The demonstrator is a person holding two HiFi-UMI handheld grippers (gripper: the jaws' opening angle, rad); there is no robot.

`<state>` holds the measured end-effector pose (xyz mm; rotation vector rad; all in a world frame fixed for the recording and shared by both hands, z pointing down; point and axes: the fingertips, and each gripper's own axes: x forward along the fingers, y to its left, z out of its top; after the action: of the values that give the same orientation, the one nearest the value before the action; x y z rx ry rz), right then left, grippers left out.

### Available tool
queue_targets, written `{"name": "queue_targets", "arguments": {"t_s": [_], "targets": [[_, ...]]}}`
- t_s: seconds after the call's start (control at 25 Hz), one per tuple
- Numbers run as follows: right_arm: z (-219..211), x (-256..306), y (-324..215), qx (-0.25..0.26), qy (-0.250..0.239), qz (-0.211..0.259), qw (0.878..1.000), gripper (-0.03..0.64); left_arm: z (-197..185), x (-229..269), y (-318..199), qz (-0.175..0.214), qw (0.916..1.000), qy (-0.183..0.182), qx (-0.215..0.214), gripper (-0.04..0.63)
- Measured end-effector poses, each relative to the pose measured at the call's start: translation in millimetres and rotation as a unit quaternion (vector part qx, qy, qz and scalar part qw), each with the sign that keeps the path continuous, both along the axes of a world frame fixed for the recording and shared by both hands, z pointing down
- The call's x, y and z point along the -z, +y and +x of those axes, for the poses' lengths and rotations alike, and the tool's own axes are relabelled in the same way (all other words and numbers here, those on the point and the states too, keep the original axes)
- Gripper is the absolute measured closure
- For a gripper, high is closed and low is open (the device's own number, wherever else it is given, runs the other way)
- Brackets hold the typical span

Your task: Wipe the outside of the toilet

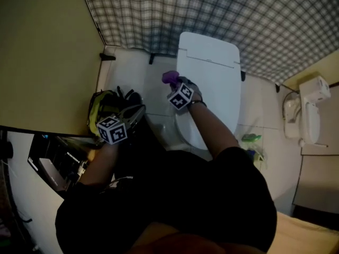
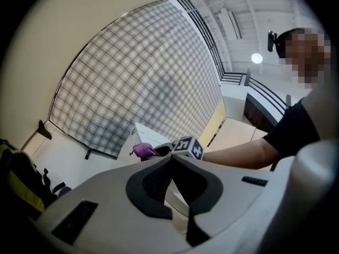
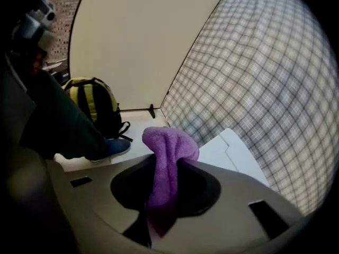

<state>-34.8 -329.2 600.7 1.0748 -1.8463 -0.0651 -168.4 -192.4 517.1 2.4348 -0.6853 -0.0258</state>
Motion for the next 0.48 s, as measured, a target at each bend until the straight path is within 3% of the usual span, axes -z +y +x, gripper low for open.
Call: {"name": "queue_targets", "arguments": {"t_s": [0.12,0.24,0.48], "targets": [[-14,-4,72,0.029,-0.009,-0.004,1.0,0.523,17,-9,17,-0.003,0.9996,-0.008,-0.027,0.592],[-24,-10,144,0.062,-0.015,-0.006,0.998,0.523,36,-25,37,-0.006,0.9976,-0.042,-0.054,0.592],[4,-36,261,0.074,-0.021,-0.017,0.997,0.523,57,-43,69,-0.002,0.9945,-0.076,-0.072,0.592]]}}
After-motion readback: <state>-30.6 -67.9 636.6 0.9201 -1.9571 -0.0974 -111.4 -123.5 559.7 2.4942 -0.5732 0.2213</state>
